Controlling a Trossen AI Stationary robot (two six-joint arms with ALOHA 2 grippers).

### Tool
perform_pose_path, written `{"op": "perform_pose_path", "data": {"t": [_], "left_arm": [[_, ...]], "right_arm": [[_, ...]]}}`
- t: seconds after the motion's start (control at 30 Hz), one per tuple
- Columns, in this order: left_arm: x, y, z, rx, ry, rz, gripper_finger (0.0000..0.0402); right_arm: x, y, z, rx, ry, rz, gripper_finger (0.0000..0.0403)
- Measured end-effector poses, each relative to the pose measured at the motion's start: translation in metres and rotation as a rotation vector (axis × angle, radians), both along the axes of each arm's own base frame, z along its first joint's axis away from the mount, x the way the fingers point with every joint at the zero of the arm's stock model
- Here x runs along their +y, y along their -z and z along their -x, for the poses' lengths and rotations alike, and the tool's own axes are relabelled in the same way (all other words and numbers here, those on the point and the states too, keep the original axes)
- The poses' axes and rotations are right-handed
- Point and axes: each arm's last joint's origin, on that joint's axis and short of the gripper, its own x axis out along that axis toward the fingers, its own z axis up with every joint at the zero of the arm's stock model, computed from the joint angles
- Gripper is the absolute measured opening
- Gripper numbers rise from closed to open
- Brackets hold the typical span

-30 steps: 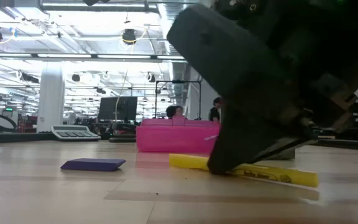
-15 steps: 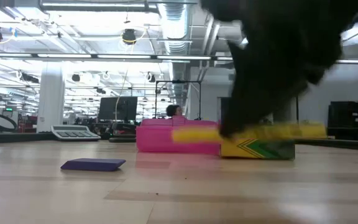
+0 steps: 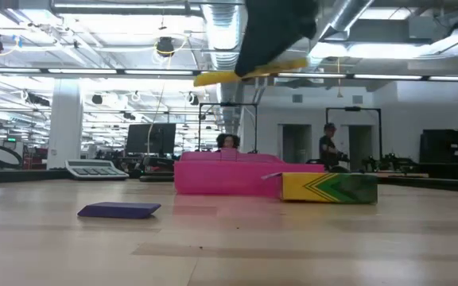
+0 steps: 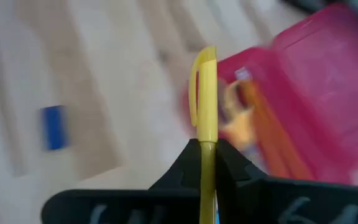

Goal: Pack school essentials
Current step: Put the yellow pen into the red supply box

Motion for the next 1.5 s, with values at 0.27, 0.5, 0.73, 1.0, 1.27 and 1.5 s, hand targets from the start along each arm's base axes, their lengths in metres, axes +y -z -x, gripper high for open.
{"op": "perform_pose_path", "data": {"t": [0.27, 0.5, 0.73, 1.0, 1.27, 1.5], "left_arm": [[0.004, -0.009, 0.015, -0.038, 0.008, 0.013, 0.0000], [0.010, -0.014, 0.018, -0.106, -0.108, -0.002, 0.0000], [0.014, -0.016, 0.018, -0.182, -0.255, -0.005, 0.0000], [0.016, -0.017, 0.019, -0.235, -0.350, -0.017, 0.0000], [0.022, -0.017, 0.016, -0.244, -0.393, -0.009, 0.0000], [0.024, -0.017, 0.014, -0.246, -0.410, -0.007, 0.0000]], "right_arm": [[-0.085, -0.032, -0.006, 0.052, -0.184, 0.010, 0.0018], [-0.136, -0.011, 0.009, -0.019, -0.383, -0.065, 0.0024], [-0.180, 0.038, 0.023, -0.071, -0.426, -0.130, 0.0025], [-0.207, 0.064, 0.035, -0.121, -0.446, -0.141, 0.0026], [-0.212, 0.079, 0.035, -0.099, -0.508, -0.156, 0.0034], [-0.217, 0.091, 0.027, -0.110, -0.506, -0.146, 0.0045]]}}
